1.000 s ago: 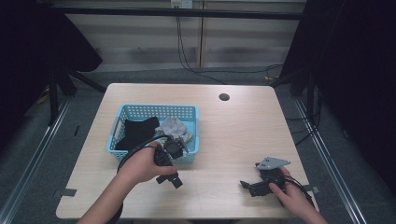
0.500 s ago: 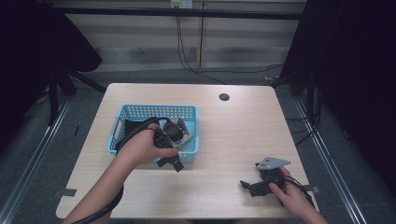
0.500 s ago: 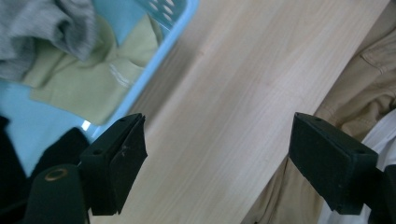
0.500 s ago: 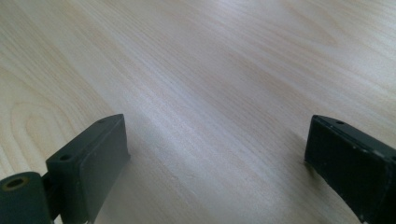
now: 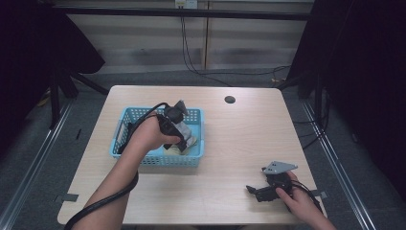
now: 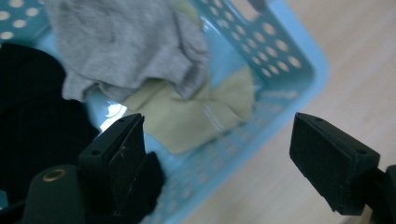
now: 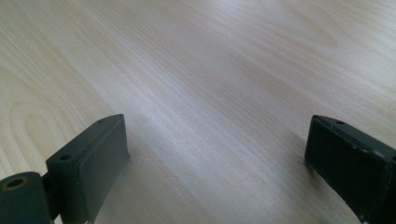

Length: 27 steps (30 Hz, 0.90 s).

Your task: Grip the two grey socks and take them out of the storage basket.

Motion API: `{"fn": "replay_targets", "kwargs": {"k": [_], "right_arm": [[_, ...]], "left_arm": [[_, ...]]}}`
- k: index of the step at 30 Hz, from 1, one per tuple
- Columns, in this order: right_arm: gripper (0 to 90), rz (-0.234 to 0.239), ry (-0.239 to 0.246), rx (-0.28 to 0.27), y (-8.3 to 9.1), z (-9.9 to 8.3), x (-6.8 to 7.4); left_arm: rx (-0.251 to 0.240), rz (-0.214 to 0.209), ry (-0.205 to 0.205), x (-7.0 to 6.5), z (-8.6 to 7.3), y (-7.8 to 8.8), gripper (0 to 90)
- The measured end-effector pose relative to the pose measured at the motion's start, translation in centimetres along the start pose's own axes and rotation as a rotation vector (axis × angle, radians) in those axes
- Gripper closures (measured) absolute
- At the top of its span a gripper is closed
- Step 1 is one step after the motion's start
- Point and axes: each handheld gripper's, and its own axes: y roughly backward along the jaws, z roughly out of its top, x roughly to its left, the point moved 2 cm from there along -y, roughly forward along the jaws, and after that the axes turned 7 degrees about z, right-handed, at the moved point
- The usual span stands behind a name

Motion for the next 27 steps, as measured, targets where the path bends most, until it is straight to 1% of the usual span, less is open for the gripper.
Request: {"fn": "replay_targets", "kwargs": {"k": [1,2,4,5,7,8,9,10,12,14,16,18,19,20,21,22,24,25,26,27], "right_arm": [[5.4,0.000,-0.003,0.000,0.0,0.0,0.0],[5.4,0.000,-0.002,0.000,0.0,0.0,0.0],[5.4,0.000,-0.003,0.000,0.0,0.0,0.0],[5.4,0.000,0.002,-0.001,0.0,0.0,0.0],[5.4,0.000,0.002,0.000,0.0,0.0,0.0],[5.4,0.000,0.002,0.000,0.0,0.0,0.0],[5.4,0.000,0.002,0.000,0.0,0.0,0.0],[5.4,0.000,0.002,0.000,0.0,0.0,0.0],[5.4,0.000,0.002,0.000,0.0,0.0,0.0],[5.4,0.000,0.003,-0.001,0.0,0.0,0.0],[5.4,0.000,0.000,0.000,0.0,0.0,0.0],[5.4,0.000,0.000,0.000,0.0,0.0,0.0],[5.4,0.000,-0.001,0.000,0.0,0.0,0.0],[5.4,0.000,-0.001,0.000,0.0,0.0,0.0],[5.4,0.000,-0.003,0.000,0.0,0.0,0.0],[5.4,0.000,-0.002,0.000,0.0,0.0,0.0],[5.4,0.000,-0.002,0.000,0.0,0.0,0.0],[5.4,0.000,-0.002,0.000,0.0,0.0,0.0],[5.4,0.000,-0.002,0.000,0.0,0.0,0.0],[5.4,0.000,-0.002,0.000,0.0,0.0,0.0]], "left_arm": [[-0.006,0.003,0.046,0.8,0.3,-0.8,21.0],[-0.006,0.007,0.049,1.1,0.4,-1.1,21.2],[-0.013,0.008,0.069,1.7,0.7,-1.8,21.8],[-0.013,0.008,0.069,1.7,0.7,-1.8,21.9],[-0.033,0.032,0.095,2.5,1.1,-2.6,21.9],[-0.033,0.032,0.095,2.5,1.1,-2.6,21.9],[-0.062,0.035,0.124,3.0,1.3,-3.3,22.4],[-0.062,0.035,0.124,3.0,1.3,-3.3,23.0],[-0.070,0.047,0.135,3.4,1.5,-3.9,23.1],[-0.057,0.031,0.153,3.5,1.7,-4.5,23.6],[-0.045,0.041,0.153,3.5,1.9,-5.2,24.0],[-0.043,0.054,0.155,3.4,2.0,-5.8,25.1],[-0.044,0.046,0.152,3.4,2.1,-6.0,26.8],[-0.048,0.038,0.160,3.3,2.1,-6.2,26.8],[-0.048,0.036,0.154,3.3,2.2,-6.5,27.6],[-0.052,0.039,0.158,3.2,2.2,-6.7,27.6],[-0.055,0.030,0.155,3.1,2.3,-7.2,29.9],[-0.055,0.028,0.147,3.0,2.3,-7.4,30.6],[-0.057,0.024,0.151,2.9,2.3,-7.7,30.5],[-0.053,0.026,0.139,2.9,2.3,-7.9,30.6]]}}
